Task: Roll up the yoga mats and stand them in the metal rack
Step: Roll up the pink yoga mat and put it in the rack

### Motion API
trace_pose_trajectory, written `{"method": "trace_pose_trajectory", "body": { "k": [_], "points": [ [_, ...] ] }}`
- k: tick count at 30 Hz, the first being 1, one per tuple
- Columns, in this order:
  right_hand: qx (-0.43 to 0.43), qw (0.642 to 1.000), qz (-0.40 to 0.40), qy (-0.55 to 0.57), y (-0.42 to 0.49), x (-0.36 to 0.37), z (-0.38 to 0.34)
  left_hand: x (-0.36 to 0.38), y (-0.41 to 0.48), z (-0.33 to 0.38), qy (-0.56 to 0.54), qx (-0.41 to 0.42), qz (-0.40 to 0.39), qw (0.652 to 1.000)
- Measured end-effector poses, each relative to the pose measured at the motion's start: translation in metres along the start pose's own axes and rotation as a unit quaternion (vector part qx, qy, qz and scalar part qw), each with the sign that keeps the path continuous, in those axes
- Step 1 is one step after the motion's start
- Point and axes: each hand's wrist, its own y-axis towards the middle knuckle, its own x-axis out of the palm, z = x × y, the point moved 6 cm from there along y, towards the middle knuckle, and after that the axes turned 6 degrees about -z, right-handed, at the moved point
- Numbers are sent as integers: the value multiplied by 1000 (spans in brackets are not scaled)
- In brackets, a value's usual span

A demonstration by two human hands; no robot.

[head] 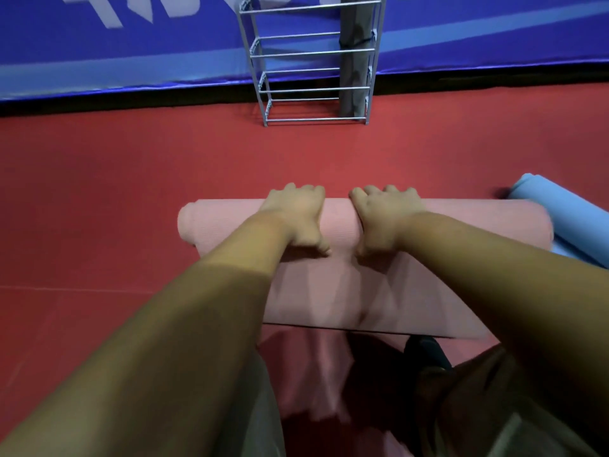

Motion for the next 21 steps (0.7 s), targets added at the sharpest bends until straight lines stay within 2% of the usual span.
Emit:
{"method": "trace_pose_trajectory", "body": {
  "k": [4, 9, 14, 21],
  "points": [
    [18, 993, 112, -20, 20, -37, 12, -40, 16, -9, 30, -31, 87, 995],
    [40, 967, 249, -37, 24, -95, 31, -101, 27, -17, 69, -58, 204, 975],
    [61, 941, 330, -50, 17, -156, 44, -163, 17, -25, 95, -78, 325, 938],
    [67, 902, 423, -51, -5, -222, 45, -224, -22, -33, 114, -101, 444, 883]
  ]
}}
